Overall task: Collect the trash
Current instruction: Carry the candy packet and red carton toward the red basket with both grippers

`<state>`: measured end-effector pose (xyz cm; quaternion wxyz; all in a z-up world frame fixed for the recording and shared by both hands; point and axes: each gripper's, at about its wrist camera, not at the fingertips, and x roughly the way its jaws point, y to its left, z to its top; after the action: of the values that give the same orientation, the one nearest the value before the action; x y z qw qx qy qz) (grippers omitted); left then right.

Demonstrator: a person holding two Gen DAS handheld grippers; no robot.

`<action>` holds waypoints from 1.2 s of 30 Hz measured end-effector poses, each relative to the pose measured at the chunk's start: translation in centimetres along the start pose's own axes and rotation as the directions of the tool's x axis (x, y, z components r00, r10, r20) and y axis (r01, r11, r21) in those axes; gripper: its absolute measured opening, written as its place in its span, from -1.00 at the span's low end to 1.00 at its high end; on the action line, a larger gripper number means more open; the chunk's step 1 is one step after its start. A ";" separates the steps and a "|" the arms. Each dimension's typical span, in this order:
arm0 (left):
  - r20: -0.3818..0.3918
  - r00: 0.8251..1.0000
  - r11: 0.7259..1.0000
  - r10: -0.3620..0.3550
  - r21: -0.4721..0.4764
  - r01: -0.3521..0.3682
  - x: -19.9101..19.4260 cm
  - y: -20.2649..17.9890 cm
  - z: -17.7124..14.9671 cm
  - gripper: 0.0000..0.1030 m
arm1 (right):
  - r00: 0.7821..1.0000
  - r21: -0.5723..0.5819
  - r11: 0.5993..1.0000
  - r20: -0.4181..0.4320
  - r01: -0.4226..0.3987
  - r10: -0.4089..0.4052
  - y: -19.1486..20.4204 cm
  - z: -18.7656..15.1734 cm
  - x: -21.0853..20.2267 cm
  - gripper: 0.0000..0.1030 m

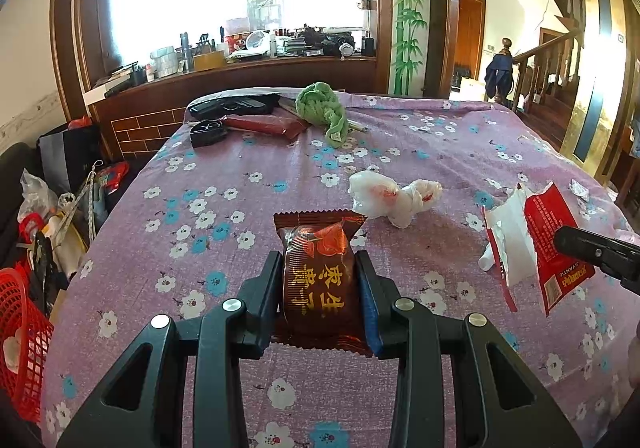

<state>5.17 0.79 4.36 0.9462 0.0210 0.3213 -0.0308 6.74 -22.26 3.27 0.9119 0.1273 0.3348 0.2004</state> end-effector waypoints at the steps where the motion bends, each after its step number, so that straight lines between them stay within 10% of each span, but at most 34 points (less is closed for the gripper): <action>1: -0.002 1.000 1.000 -0.001 0.000 0.001 -0.1 0.0 0.0 -0.33 | 1.000 0.000 1.000 0.000 0.000 0.000 0.0 0.0 0.0 -0.81; 36: -0.036 0.999 0.996 0.033 -0.082 -0.036 -5.3 2.2 -2.1 -0.33 | 0.999 0.022 0.999 0.028 0.028 -0.029 -0.7 0.1 -0.9 -0.81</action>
<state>-0.17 3.38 5.94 0.9410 -0.0120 0.3382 -0.0006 6.40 -23.27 3.56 0.9178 0.1352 0.3260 0.1820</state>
